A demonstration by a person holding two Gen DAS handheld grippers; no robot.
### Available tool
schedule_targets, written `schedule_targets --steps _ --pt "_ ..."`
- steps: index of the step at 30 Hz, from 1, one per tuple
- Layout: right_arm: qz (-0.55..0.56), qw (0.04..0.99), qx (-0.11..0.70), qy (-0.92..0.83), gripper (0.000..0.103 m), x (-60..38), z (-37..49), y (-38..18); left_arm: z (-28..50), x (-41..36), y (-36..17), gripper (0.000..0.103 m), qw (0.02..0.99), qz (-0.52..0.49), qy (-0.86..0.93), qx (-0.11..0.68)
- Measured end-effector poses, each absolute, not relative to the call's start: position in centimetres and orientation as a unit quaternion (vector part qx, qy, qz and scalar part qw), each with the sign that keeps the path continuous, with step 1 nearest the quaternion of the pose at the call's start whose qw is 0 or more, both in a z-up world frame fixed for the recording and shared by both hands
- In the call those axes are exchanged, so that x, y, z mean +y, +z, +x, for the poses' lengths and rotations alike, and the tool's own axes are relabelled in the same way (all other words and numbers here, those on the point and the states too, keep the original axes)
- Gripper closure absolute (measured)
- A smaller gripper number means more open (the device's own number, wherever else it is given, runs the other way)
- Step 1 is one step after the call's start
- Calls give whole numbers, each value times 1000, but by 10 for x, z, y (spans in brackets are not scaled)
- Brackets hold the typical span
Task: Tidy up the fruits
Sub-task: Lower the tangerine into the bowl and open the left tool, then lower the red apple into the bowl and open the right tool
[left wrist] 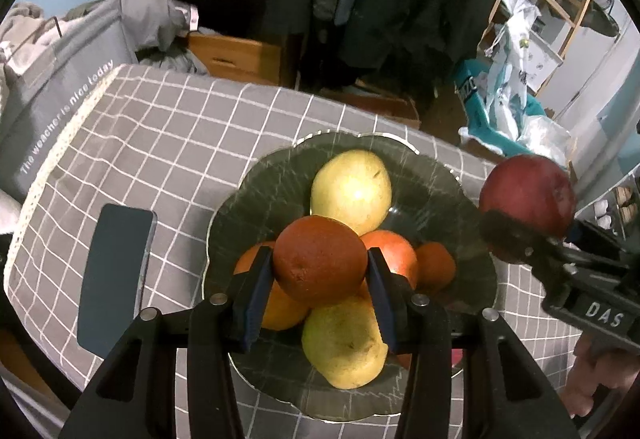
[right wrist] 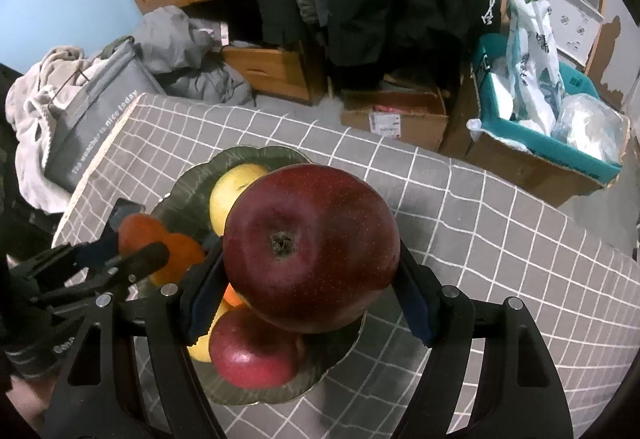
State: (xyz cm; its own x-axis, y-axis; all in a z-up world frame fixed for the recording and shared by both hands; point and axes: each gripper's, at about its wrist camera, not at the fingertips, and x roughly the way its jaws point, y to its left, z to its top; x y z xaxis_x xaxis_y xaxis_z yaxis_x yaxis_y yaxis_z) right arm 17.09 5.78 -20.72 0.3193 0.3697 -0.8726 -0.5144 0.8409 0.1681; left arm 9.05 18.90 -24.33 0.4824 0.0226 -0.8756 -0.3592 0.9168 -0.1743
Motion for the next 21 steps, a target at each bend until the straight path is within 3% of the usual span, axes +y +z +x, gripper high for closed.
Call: schedule_targets --steps 6,7,9,11,21 --pt "-64 804 523 275 27 59 175 -213 92 196 -255 53 831 -188 116 511" --pt "-64 803 524 276 27 59 176 -214 92 196 -255 49 830 -191 115 511" --pt "-64 802 525 278 27 59 177 -215 90 197 -253 28 834 -194 117 504" --pt "-62 801 527 279 27 60 178 -216 89 198 -249 23 837 -189 123 498" --pt "-57 789 542 282 27 64 182 -225 78 214 -246 23 829 -195 150 502"
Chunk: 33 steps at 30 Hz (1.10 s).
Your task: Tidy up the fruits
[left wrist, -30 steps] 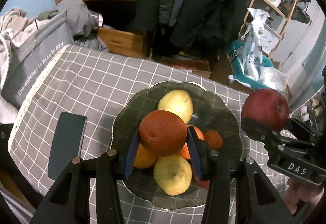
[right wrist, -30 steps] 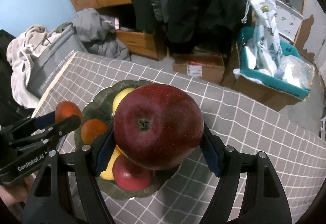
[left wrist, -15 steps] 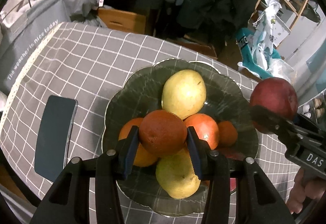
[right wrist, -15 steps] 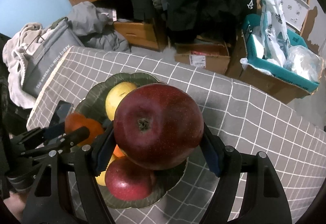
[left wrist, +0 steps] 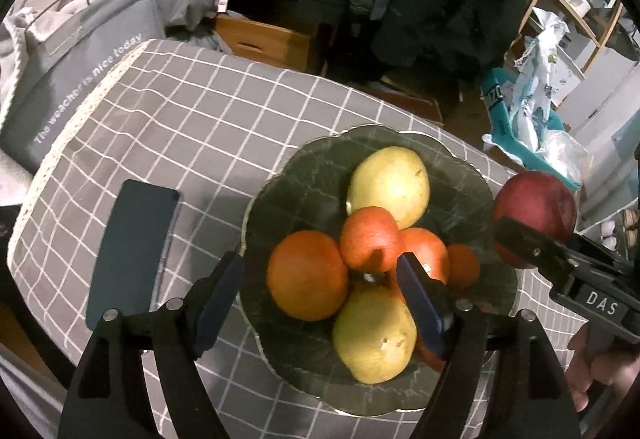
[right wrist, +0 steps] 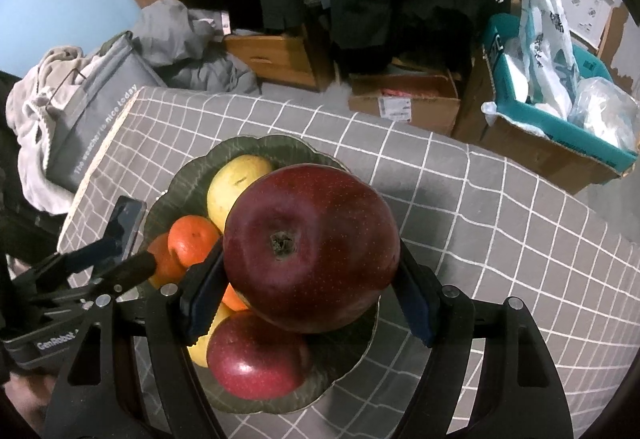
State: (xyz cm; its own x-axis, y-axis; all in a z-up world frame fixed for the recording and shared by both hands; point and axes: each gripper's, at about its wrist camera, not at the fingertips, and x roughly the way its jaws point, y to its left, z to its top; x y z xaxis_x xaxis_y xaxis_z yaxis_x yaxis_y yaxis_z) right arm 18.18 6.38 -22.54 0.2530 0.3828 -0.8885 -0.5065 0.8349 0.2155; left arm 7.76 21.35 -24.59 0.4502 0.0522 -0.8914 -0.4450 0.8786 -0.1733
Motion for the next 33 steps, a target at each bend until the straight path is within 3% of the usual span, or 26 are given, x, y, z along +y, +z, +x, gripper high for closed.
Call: schedule_targets --steps 13,16,33 --pt "-104 780 542 294 26 86 175 -235 70 225 -238 17 832 -192 170 491" --pt "-96 790 527 299 21 84 177 -223 68 227 -237 17 832 -195 173 490" --pt "-117 832 472 266 21 60 160 -165 60 209 -195 17 856 -183 154 458"
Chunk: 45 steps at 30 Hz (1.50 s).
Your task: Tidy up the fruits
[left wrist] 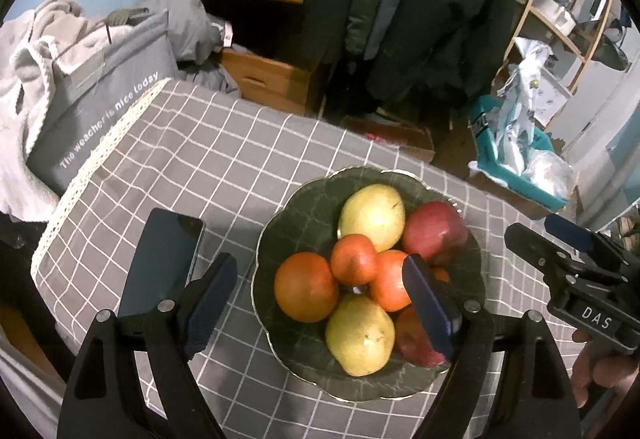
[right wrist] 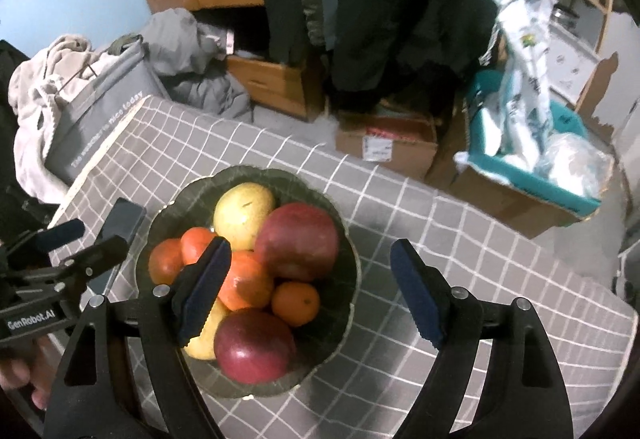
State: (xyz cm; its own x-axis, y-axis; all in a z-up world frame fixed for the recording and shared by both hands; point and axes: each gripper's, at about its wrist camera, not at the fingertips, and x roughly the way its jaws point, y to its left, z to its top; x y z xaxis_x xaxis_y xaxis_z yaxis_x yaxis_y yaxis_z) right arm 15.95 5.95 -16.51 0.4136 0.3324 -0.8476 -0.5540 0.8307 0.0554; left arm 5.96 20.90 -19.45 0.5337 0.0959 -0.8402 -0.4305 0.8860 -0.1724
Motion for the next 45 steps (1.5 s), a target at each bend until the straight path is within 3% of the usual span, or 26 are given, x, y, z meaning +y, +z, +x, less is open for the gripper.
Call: schedule_targets --steps 17,23,45 --pt "-104 885 384 242 20 10 118 -70 34 172 -129 11 893 -133 131 410" --pt "-103 899 356 235 20 -6 99 -41 19 157 -95 1 913 -111 131 370" --pt "-70 932 280 220 19 -56 52 16 -15 123 -20 1 952 -83 111 273"
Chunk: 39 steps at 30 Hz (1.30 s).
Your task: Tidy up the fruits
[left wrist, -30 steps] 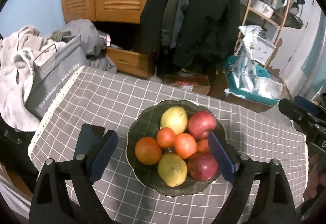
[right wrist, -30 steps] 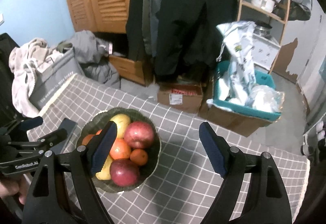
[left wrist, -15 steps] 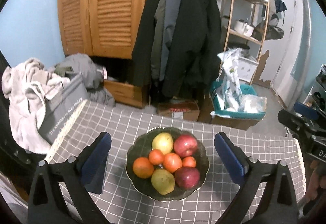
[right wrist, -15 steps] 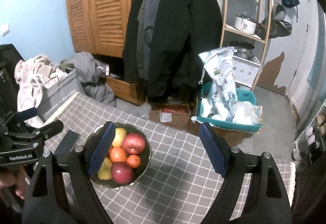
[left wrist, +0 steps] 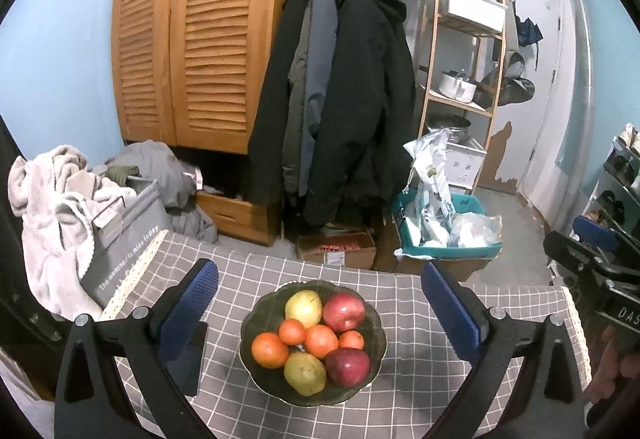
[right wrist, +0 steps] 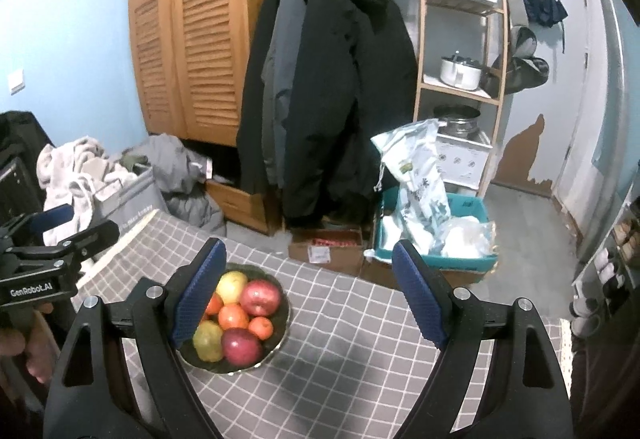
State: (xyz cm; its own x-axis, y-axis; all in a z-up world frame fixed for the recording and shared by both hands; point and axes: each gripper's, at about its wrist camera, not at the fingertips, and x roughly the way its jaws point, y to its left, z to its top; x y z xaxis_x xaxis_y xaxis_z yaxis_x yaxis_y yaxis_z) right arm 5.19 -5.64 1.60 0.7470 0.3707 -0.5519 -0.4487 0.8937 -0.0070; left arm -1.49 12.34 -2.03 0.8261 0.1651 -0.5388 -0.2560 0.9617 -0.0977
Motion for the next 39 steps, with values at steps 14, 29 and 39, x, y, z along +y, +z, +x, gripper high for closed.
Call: schedule_targets --steps 14,29,39 --pt "-65 953 226 192 19 -80 40 35 -18 114 -8 1 961 -73 109 244" --pt "-67 952 232 188 19 -87 40 30 -20 102 -2 1 966 -69 97 230" --pt "-67 952 232 189 19 -87 40 30 -21 100 2 1 967 -63 99 225"
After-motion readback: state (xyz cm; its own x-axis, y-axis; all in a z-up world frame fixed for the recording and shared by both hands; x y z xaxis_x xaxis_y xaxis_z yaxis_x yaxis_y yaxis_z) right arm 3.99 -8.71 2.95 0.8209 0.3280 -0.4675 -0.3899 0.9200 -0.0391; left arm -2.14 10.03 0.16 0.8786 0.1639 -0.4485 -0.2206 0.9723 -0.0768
